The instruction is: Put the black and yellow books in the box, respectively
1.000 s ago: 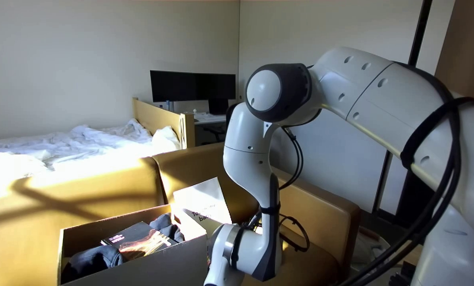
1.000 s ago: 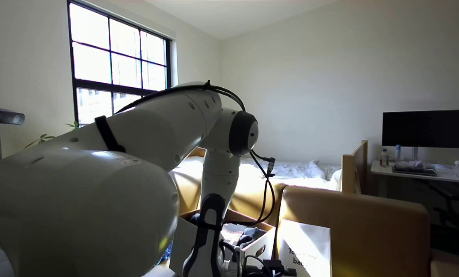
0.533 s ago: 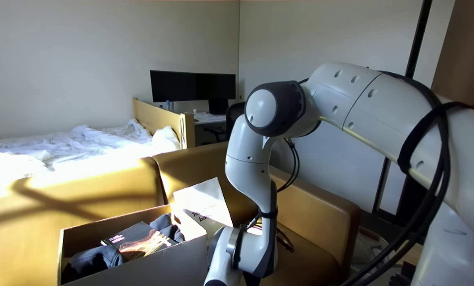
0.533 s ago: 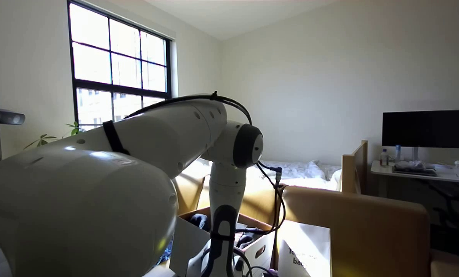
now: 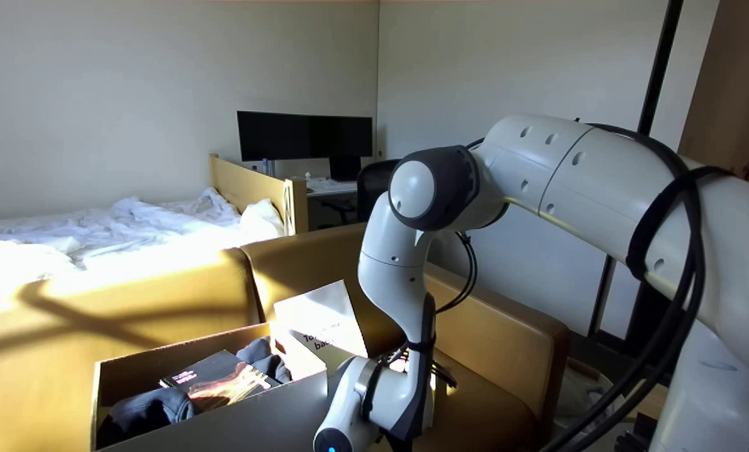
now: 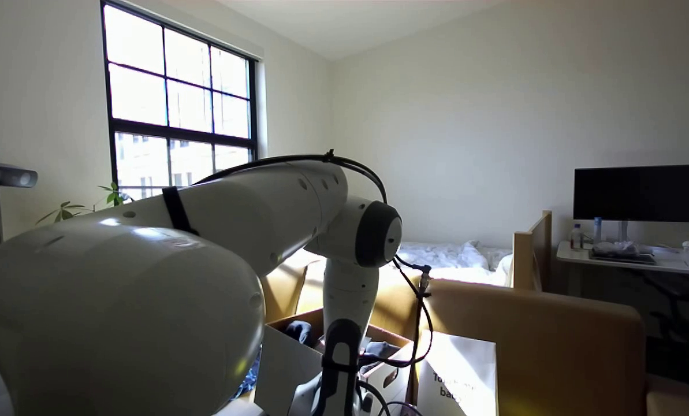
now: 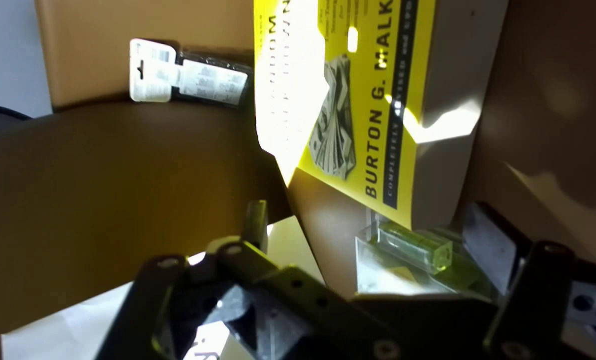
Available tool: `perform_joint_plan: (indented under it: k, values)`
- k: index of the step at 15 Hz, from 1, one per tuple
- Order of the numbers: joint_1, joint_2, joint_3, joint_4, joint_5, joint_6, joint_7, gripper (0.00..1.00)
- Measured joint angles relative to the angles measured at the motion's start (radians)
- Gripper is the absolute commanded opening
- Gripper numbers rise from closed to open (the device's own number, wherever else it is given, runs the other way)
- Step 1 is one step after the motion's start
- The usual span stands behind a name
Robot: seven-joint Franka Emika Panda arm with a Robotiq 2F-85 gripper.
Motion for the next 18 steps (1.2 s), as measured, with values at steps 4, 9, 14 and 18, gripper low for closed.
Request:
perform_joint_plan:
  k: [4,9,14,18]
  values:
    - [-0.017,0.045,-0.007,0.103,0.019,0.074,-0.084,1.00]
    - [-0.019,0.119,-0.023,0.195,0.093,0.072,-0.084,1.00]
    - [-0.019,0.171,-0.025,0.295,0.188,0.072,-0.148,1.00]
    - [-0.025,0.171,-0.041,0.322,0.268,0.081,-0.150,1.00]
